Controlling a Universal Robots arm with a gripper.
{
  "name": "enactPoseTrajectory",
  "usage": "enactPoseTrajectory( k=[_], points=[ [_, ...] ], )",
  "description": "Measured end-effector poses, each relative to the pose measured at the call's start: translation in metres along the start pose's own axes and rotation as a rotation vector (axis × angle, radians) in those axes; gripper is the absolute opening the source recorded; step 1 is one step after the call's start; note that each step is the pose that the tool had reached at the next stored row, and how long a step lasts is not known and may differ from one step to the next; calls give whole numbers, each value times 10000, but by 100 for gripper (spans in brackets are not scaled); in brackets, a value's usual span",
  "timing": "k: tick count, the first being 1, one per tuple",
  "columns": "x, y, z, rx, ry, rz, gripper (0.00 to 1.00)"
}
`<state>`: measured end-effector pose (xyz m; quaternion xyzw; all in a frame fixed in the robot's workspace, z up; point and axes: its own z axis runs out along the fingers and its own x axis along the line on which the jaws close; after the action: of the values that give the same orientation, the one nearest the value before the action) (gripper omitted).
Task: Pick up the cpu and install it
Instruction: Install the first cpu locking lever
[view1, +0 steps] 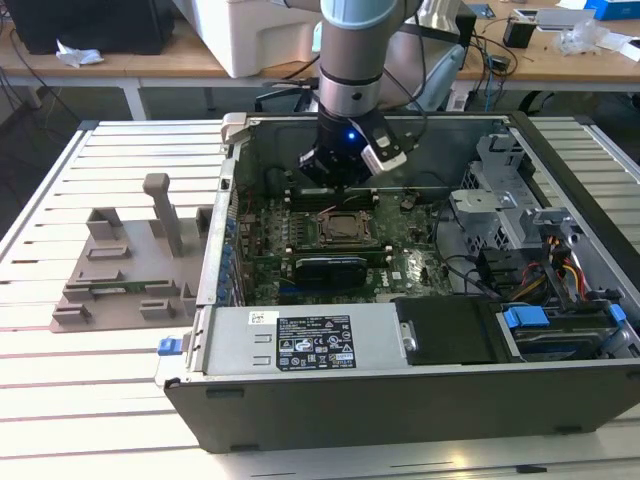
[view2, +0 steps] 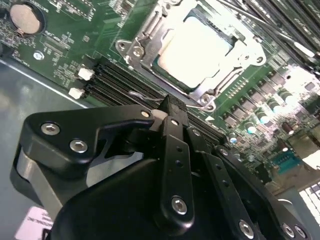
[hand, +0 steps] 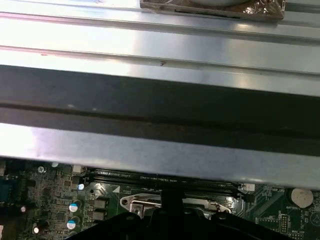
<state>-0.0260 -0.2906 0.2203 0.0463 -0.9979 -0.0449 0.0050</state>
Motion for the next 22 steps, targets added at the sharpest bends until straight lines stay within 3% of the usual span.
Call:
enactPoseTrajectory(
  k=[5,10,16,22],
  points=[
    [-74,-16,111,-1,18,-1,11],
    [-182,-29,145,-2,24,-1,11],
    [-201,-41,178,-5,25,0,11],
    [-199,-63,151,-3,20,-1,11]
  ],
)
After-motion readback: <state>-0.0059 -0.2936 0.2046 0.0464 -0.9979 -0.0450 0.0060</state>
